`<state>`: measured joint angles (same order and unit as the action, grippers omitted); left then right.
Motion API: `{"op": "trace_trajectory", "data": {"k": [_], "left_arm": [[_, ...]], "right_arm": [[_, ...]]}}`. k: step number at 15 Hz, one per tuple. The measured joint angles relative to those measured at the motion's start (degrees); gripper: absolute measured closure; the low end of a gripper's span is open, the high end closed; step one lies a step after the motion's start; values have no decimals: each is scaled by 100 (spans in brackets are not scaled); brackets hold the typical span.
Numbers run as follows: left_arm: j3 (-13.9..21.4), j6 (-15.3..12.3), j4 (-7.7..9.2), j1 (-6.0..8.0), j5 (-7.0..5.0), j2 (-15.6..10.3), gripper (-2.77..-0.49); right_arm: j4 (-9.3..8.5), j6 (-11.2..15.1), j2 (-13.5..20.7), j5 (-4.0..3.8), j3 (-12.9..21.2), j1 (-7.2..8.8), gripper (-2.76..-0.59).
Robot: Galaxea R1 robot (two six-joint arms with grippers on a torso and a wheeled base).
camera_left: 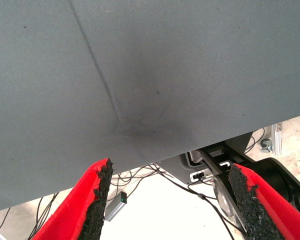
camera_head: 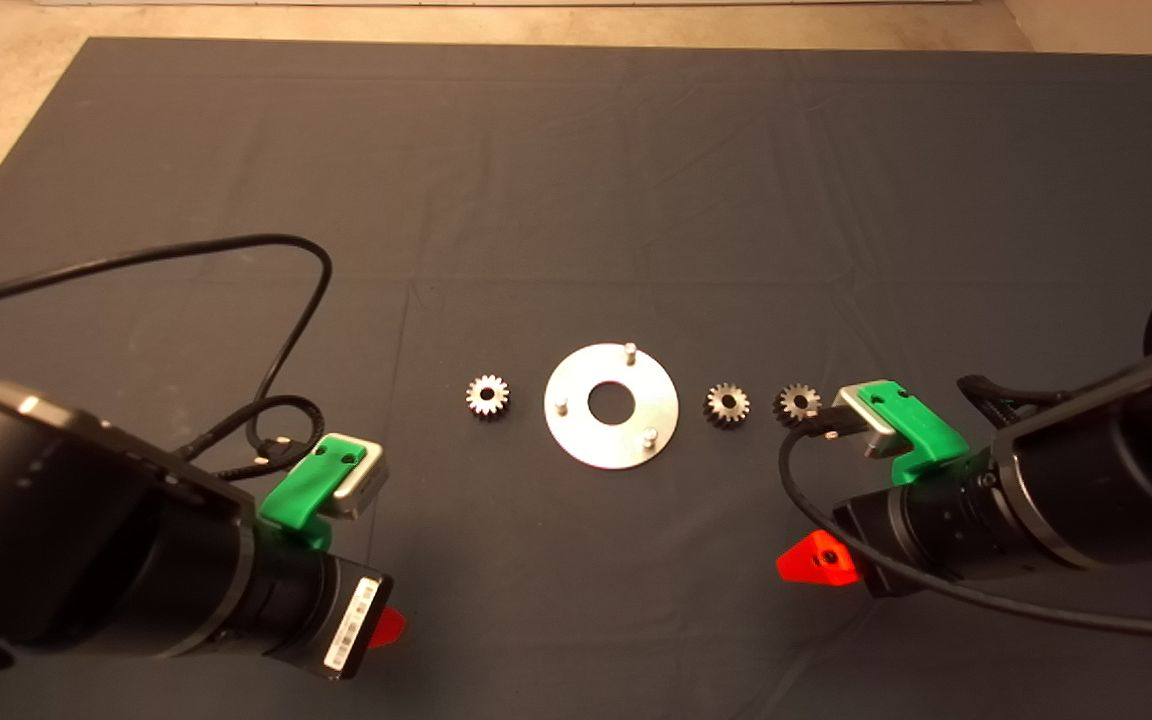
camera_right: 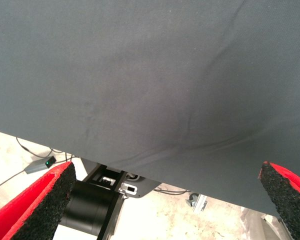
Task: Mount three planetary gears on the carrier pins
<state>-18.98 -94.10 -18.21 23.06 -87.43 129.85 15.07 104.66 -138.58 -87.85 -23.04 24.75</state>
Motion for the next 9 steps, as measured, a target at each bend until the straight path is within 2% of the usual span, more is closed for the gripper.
{"op": "trace_trajectory", "data": {"k": [9], "left_arm": [[0,0,2,2,-2,2,-164]], "right_arm": [[2,0,38,6,0,0,-275]]}}
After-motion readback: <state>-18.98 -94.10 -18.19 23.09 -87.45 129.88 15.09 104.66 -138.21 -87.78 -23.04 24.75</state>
